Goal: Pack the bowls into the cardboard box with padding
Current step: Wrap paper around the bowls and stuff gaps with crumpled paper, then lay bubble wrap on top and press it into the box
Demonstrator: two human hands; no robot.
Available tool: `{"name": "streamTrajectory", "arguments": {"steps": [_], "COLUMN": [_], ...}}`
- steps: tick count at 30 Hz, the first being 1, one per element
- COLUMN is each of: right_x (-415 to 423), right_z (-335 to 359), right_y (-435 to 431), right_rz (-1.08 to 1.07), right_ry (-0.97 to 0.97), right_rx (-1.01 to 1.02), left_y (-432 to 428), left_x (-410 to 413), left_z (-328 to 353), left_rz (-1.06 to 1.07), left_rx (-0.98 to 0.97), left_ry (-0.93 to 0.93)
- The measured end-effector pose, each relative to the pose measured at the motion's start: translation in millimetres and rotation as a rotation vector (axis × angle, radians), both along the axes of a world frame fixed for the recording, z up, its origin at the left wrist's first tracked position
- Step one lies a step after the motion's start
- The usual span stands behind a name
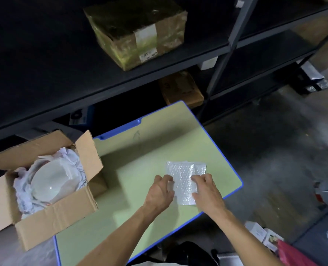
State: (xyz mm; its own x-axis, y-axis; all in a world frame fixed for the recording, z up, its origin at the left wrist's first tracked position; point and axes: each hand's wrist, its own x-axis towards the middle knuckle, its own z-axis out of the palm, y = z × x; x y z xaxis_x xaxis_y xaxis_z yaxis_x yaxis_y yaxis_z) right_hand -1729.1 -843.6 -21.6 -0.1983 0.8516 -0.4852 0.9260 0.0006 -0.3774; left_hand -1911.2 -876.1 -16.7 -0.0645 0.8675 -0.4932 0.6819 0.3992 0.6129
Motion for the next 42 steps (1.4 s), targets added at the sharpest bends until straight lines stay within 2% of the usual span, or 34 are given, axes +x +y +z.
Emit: {"name": "streamTrajectory", "arguments": {"steps": [4,8,11,14,20,25,33,42], "right_x": [-28.5,-55.1,-74.1,-99.1,-135.0,-142.5,-154.5,-210.2], "right_z": [1.1,10.3,28.2,50.4,67.7,81.7,126.9,160.6], "right_y": [-0.3,3.8,11.2,21.9,43.0,42.9,33.1,2.9], "right_rz": [0.086,0.192,0.272,0.348,0.354,0.456,0.518,0.692], "right_ry": [0.11,0.174,0.181,0.286,0.321,0.321,0.405,0.488], "right_rx": [-0.039,0.036,0.144,0.201,0.108,0.046,-0.001,0.123], "left_y": [-19.7,-35.9,-46.0,-53.5,-69.7,-80.0,-88.7,-122.3], "left_x": [-24.5,-44.8,-61.6,-74.8,-91.4,-87.6,-110.5,-165.6], "left_z": [6.7,26.6,46.2,56.6,76.1,88.1,113.6,133.8], "left_rz": [0.174,0.299,0.269,0.213,0.285,0.323,0.467,0.6], "left_rx": [-0.003,0.119,0.254,0.369,0.439,0.519,0.55,0.49], "left_ry": [-0.077,-0.122,-0.019,0.088,0.112,0.064,0.115,0.153]}}
